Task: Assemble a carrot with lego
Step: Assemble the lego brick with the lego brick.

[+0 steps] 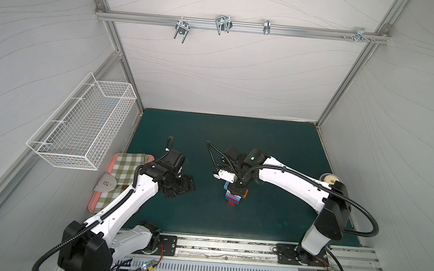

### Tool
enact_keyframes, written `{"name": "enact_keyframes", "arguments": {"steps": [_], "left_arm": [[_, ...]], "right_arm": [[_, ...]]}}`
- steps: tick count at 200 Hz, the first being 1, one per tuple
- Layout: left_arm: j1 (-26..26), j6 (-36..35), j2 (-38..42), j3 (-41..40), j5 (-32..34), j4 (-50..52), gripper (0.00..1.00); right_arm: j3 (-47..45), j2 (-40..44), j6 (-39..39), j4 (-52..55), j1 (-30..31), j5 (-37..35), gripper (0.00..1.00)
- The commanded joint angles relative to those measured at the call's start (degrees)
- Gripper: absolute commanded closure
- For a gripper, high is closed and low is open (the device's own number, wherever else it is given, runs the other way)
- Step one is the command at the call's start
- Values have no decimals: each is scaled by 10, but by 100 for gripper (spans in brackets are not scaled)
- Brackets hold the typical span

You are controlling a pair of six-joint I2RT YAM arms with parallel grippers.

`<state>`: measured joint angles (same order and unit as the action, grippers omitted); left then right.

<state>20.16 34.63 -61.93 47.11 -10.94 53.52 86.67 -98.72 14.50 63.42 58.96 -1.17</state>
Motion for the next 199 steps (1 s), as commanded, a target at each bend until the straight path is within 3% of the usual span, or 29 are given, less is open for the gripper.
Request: {"name": "enact_keyframes", "arguments": {"steps": [1, 149, 199], "left_arm": [[-3, -6, -1, 12, 10, 5, 13], [-3, -7, 0, 10, 10, 0, 13], [-3, -6, 3, 9, 11, 2, 13]], "right_arm": [[-51, -51, 11, 28, 2, -11, 100], [-70, -43, -27, 21, 39, -73, 100], [-71, -14, -22, 17, 7, -24, 100]]}}
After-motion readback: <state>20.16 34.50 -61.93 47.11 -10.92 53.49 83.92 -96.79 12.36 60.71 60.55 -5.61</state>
